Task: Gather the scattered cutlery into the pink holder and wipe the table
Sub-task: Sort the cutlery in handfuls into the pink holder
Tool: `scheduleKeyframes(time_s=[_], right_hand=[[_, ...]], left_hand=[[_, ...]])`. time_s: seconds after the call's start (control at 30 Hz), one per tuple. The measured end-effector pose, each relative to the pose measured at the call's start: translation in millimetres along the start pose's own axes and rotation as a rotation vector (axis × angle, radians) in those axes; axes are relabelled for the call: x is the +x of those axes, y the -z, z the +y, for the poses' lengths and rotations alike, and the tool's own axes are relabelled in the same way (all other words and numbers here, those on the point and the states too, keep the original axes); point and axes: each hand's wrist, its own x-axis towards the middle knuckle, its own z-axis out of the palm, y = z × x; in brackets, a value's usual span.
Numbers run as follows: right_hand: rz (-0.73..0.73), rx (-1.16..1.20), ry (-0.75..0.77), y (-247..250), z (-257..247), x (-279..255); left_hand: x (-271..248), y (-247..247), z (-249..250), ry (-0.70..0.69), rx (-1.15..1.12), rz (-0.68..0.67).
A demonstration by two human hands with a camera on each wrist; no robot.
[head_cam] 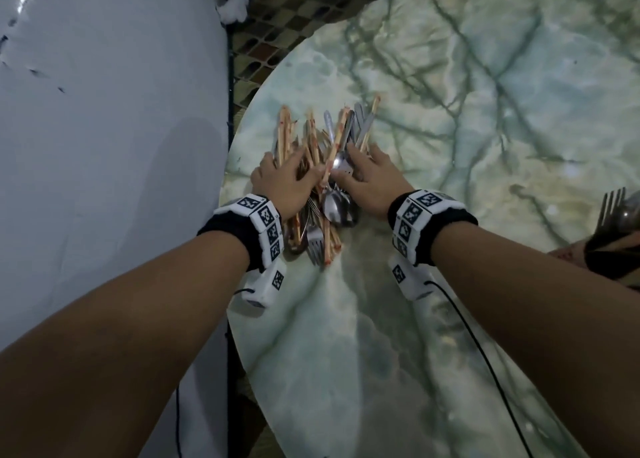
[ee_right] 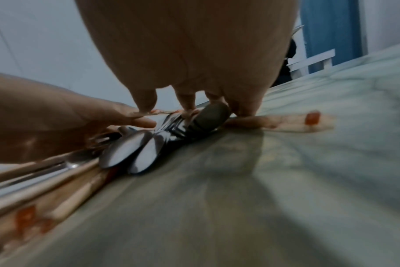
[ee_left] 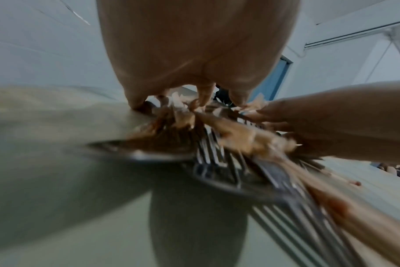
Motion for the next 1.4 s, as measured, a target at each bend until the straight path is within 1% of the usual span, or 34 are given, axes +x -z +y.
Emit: scheduleKeyframes(time_s=[0.07, 0.23, 0.4, 0.53, 0.73, 0.9, 1.0, 1.17, 1.27, 1.4], right_hand=[[-0.019, -0.077, 0.021, -5, 0, 6], [-0.004, -0.059, 0.123, -16, -1, 4], [-0.032, -0.038, 0.148, -11, -1, -14], [-0.019, -0.014, 0.152, -14, 5, -40], [-0.039, -0.052, 0.184, -18, 23, -92], [-0.093, -0.055, 0.195, -21, 46, -142], [-0.118, -0.084, 0.229, -19, 62, -173], [-0.167, -0.106, 0.322, -16, 95, -220], [-0.178, -0.104, 0.369, -13, 112, -242], [-0.194, -0.088, 0.391, 0, 126, -265]], left_hand=[[-3, -10, 3, -0.033, 0.026, 0.01], [-10, -25, 12, -0.109, 0.024, 0.03], [-20, -35, 14, -0.169, 0.002, 0.033], [-45, -48, 16, -0.171, -0.009, 0.049], [-104, -65, 25, -0.149, -0.033, 0.043], [-162, -87, 34, -0.097, -0.038, 0.051], [-197, -102, 42, -0.072, -0.074, 0.051], [-258, -131, 62, 0.011, -0.117, 0.08], [-284, -146, 73, 0.028, -0.147, 0.094], [-308, -154, 90, 0.05, -0.156, 0.099]])
